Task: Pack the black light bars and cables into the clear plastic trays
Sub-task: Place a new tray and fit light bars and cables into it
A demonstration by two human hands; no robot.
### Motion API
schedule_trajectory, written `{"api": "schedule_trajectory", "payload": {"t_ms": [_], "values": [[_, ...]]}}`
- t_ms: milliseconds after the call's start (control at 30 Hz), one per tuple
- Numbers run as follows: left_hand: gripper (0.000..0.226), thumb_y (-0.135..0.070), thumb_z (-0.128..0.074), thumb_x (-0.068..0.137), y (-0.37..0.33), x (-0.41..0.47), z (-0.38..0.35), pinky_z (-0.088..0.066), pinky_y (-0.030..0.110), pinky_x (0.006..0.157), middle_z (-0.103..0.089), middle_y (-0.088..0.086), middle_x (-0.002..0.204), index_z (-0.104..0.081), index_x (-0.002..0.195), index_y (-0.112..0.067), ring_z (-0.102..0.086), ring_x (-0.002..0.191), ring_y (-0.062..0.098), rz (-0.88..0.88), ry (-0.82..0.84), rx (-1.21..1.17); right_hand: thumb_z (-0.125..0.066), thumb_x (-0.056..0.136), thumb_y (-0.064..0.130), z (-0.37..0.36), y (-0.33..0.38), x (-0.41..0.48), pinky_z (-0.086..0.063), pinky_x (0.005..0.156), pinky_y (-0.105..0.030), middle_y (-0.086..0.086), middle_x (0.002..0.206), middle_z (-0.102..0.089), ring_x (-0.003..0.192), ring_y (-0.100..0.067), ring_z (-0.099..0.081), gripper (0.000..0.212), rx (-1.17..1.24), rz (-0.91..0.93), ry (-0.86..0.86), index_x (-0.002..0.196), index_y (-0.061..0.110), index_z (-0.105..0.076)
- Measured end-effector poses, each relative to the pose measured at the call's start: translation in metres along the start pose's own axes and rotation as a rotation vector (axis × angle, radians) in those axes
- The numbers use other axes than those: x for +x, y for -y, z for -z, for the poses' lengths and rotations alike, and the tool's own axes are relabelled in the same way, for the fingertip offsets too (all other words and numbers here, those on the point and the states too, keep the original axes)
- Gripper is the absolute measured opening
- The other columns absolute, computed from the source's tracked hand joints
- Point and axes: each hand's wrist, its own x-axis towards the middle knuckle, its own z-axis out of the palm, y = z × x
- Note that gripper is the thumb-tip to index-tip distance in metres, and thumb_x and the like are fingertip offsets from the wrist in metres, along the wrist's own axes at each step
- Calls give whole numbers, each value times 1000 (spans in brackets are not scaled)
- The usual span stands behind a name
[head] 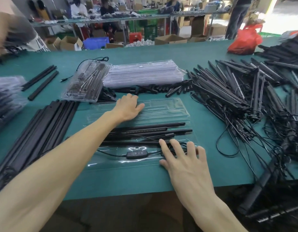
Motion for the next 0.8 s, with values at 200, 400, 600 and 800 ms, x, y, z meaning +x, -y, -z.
{"api": "schedule_trajectory", "payload": {"t_ms": [200, 400, 600, 800], "values": [[62, -43, -49, 103, 0, -7, 11, -32, 47, 116, -45, 20, 141, -38, 150, -5, -40, 133, 35, -64, -160, -80, -64, 94, 45, 2, 1, 1, -50, 87, -50, -4, 126, -65, 101, -35, -61, 53, -21, -9, 3, 142, 23, -58], [58, -31, -53, 103, 1, -21, 26, -29, 42, 120, -40, 15, 150, -36, 152, -6, -36, 140, 30, -100, -138, -184, -61, 96, 44, 3, 1, 0, -49, 87, -50, -5, 129, -64, 102, -34, -61, 53, -19, -11, 7, 143, 23, -56], [51, -26, -56, 101, -9, -34, 35, -33, 42, 112, -46, 16, 135, -43, 145, -4, -42, 127, 31, -101, -325, -86, -59, 97, 43, 2, 1, 1, -47, 88, -49, -5, 130, -63, 104, -34, -59, 52, -4, -9, -2, 145, 23, -54], [45, -24, -54, 101, -21, -57, 55, -36, 43, 106, -44, 15, 126, -48, 141, -3, -41, 118, 31, -177, -463, -9, -53, 102, 40, 1, 0, 0, -44, 89, -50, -6, 133, -61, 105, -36, -56, 50, 11, -4, 5, 148, 22, -50]]}}
